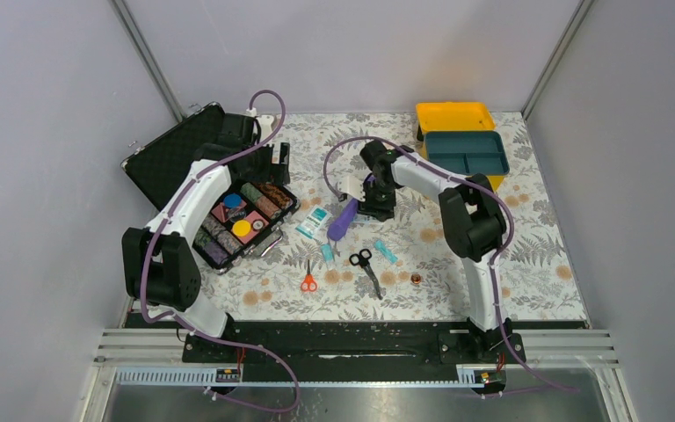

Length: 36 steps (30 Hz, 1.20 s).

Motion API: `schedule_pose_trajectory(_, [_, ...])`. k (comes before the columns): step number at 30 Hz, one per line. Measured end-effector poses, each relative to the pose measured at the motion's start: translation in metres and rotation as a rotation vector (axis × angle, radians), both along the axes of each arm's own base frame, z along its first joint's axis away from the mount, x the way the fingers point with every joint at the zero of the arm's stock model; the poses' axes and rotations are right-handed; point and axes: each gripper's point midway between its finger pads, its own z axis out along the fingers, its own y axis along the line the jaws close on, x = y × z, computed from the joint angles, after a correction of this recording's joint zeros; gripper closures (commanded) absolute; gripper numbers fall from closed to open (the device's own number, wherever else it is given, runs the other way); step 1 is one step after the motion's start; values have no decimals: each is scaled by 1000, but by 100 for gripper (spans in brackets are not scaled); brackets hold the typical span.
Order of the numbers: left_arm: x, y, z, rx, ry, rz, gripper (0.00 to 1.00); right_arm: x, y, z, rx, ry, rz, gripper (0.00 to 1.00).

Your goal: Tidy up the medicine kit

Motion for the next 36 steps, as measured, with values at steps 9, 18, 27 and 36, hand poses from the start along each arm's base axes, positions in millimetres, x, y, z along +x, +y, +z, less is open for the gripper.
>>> schedule_pose_trajectory(9, [-1,1,-1,0,7,4,10,6,1,-10,-66,-34,8,78])
schedule_pose_trajectory(18, [-1,2,-1,-9,11,16,11,7,-2,-10,-95,-50,15,100])
schedule_pose_trajectory(27, [4,2,-6,-20,25,25,12,-24,-18,20,-89,-33,25,70])
schedule_pose_trajectory(36, [7,-1,-11,-37,36,30,12,-4,3,32,-14,-63,-44,45])
